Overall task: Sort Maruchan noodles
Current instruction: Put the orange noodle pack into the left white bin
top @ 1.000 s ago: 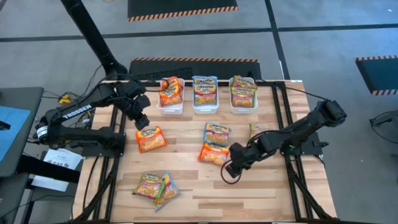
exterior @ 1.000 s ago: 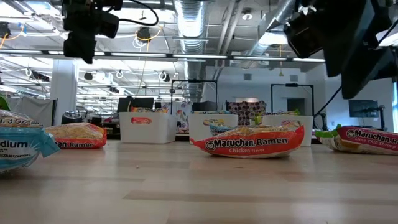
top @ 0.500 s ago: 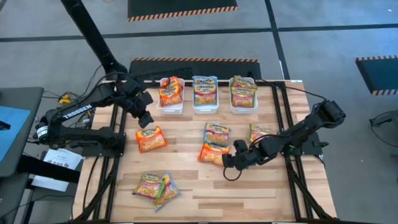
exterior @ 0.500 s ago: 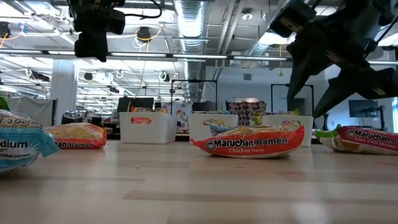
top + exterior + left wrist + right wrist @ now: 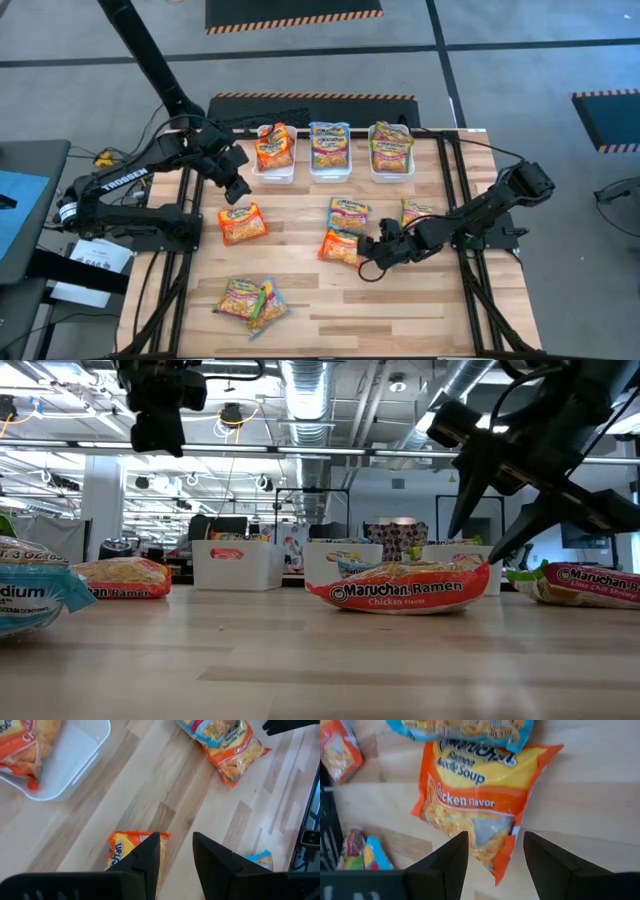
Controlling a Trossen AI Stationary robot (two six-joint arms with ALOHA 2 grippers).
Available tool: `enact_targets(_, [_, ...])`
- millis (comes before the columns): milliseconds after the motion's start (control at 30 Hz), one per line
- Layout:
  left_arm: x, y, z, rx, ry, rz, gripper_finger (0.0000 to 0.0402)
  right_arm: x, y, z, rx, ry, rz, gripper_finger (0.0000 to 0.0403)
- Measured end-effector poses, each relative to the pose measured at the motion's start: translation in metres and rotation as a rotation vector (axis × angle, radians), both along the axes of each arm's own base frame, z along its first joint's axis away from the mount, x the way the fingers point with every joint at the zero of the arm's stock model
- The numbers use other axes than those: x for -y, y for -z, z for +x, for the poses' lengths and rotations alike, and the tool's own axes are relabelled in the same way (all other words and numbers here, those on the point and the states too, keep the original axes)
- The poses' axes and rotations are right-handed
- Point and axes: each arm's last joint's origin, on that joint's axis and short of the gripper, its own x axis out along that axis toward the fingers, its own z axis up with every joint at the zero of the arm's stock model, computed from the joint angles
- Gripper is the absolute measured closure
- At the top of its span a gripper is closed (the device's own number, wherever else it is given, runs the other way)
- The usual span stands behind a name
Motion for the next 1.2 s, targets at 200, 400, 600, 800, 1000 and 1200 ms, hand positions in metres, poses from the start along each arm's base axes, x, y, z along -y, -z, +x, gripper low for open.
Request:
enact_targets(200, [-0.001, -0.002, 0.002, 0.024, 0.000, 0.014, 0.0301, 0.007, 0.000, 0.002, -0.001, 0.028, 0.001, 0.0187])
enact_targets(400, [-0.002, -0.002, 0.003, 0.036, 0.001, 0.023, 0.0301, 0.013, 0.000, 0.004, -0.005, 0.057, 0.004, 0.0187])
enact_targets(600, [-0.002, -0.002, 0.003, 0.035, 0.021, 0.038, 0.0301, 0.015, 0.001, 0.005, -0.006, 0.082, 0.021, 0.0187])
enact_targets(800, [-0.002, -0.002, 0.003, 0.034, 0.022, 0.038, 0.0301, 0.008, 0.001, 0.003, -0.005, 0.095, 0.069, 0.0187])
enact_targets(1000, [-0.002, -0.002, 0.003, 0.033, 0.033, 0.047, 0.0301, 0.004, 0.000, 0.004, 0.025, 0.118, 0.109, 0.0187])
enact_targets(1200, [-0.002, -0.002, 0.003, 0.034, 0.033, 0.049, 0.0301, -0.004, 0.021, 0.014, 0.002, 0.134, 0.129, 0.0187])
